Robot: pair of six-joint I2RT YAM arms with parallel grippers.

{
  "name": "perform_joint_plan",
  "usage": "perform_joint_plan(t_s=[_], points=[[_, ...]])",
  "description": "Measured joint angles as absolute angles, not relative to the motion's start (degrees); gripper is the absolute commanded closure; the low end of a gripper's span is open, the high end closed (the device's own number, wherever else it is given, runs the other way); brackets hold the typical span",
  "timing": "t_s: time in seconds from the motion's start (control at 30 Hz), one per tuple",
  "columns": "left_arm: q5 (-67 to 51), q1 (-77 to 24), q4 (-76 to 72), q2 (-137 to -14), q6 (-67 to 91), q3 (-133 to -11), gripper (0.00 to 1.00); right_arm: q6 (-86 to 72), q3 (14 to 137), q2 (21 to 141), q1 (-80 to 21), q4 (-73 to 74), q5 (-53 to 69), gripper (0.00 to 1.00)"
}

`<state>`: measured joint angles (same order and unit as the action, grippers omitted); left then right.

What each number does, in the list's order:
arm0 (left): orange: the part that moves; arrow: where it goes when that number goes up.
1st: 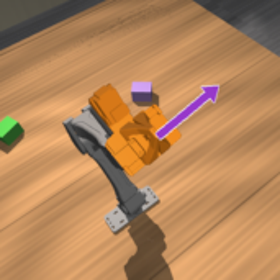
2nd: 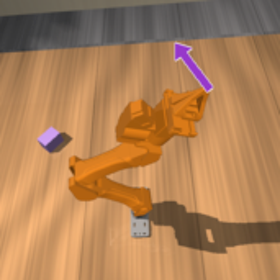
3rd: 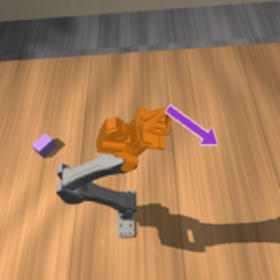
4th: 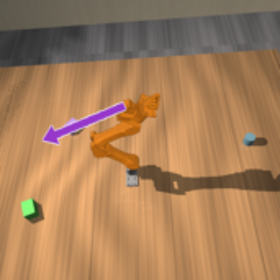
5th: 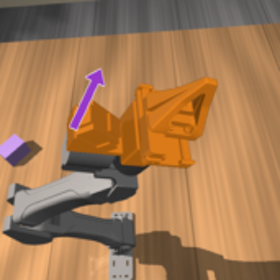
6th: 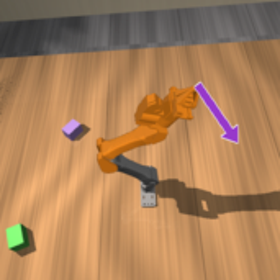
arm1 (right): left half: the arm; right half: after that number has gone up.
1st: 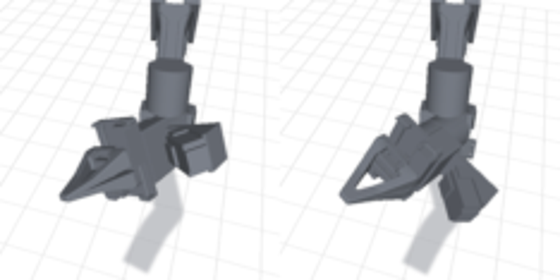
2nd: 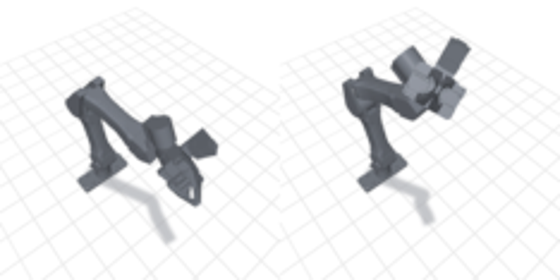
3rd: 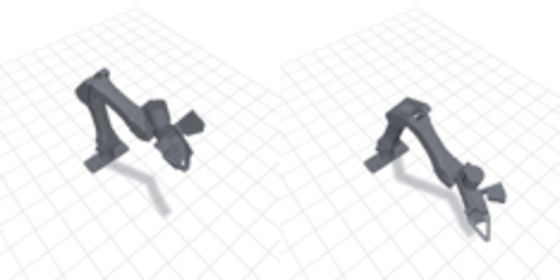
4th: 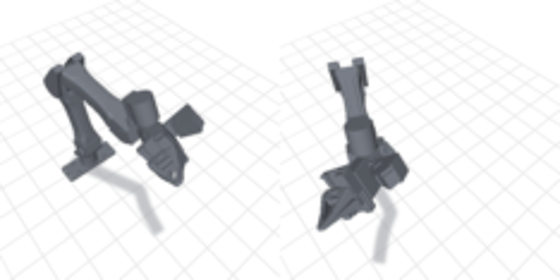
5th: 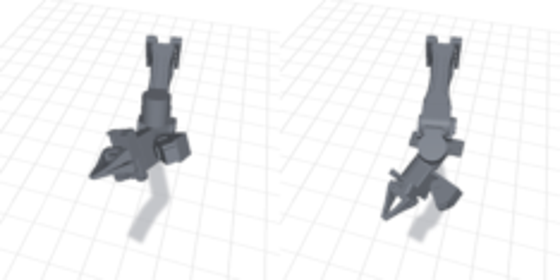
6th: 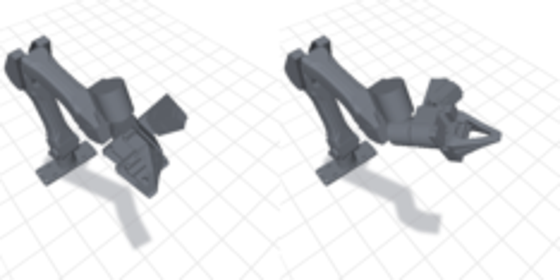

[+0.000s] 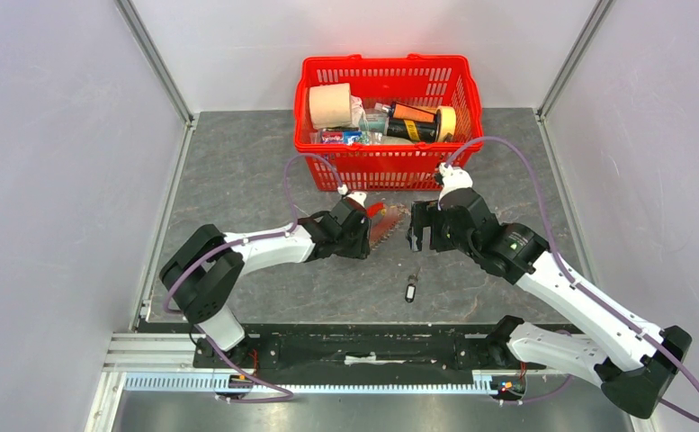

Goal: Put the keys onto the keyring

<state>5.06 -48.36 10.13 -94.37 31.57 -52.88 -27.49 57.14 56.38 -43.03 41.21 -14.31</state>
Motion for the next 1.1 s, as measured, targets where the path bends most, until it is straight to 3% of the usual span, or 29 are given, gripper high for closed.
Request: perform_joint_plan(t_s=[1.1], points=[[8.01,-48.36,2.57,-96.95,46.44,-49.36,0.63,-28.97,54.76,54.72,-43.03,41.01,-12.49,0.06]])
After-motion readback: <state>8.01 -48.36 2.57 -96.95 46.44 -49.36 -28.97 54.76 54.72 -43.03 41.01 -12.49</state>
